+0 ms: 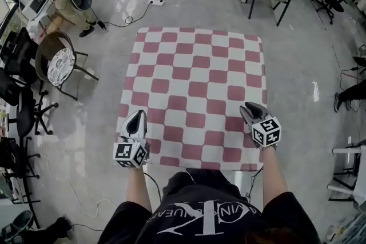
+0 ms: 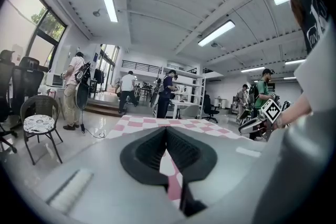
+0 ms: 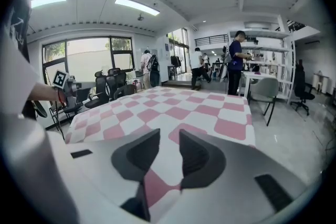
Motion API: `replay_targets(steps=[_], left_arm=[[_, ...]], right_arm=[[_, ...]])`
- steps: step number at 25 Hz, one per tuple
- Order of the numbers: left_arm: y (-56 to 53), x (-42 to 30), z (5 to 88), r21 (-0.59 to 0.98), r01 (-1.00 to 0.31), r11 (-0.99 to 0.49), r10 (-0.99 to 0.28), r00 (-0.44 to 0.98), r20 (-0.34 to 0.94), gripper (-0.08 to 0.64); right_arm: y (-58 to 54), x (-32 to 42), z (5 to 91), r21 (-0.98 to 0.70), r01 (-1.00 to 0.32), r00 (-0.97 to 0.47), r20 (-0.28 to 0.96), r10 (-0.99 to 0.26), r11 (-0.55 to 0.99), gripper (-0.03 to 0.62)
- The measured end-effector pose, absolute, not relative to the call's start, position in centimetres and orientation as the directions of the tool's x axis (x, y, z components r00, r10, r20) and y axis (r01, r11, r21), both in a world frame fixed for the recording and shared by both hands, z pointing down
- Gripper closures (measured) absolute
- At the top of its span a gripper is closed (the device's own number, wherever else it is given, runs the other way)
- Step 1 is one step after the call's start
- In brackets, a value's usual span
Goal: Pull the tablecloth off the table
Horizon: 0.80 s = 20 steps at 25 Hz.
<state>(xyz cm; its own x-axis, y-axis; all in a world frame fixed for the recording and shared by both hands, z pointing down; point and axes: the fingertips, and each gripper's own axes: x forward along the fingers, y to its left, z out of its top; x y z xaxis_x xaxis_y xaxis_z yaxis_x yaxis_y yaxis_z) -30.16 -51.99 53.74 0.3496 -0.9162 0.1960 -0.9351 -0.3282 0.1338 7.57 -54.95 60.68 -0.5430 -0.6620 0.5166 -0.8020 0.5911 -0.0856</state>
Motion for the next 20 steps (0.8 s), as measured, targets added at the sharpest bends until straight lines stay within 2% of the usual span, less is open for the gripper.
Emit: replay_targets(steps=[2,5,13,20], left_arm=[[-52.5,-30.2,53.9,0.138,-0.937,-0.320,-0.917,0.343,0.202,0.549],[-52.7,-30.0,54.5,0.138,-0.939,-0.314,-0.913,0.339,0.226,0.548],[-54.0,-30.5,56.1,0.142,-0.935,-0.324,-0.896,0.351,0.271,0.548],[-55.7,-31.2,56.7,0.138,-0.928,-0.346,-0.881,0.372,0.293,0.548]], right_arm=[[-56.0,7.5,61.7,-0.100,-0.795,-0.546,0.548,-0.633,0.599,0.428],[-57.1,7.6,63.3,-0.110,-0.793,-0.536,0.594,-0.600,0.600,0.331],[-60.4,7.4,66.2,-0.075,-0.815,-0.470,0.667,-0.579,0.575,0.251],[-62.6,9.2,67.8,-0.050,-0.890,-0.346,0.721,-0.600,0.454,0.230]])
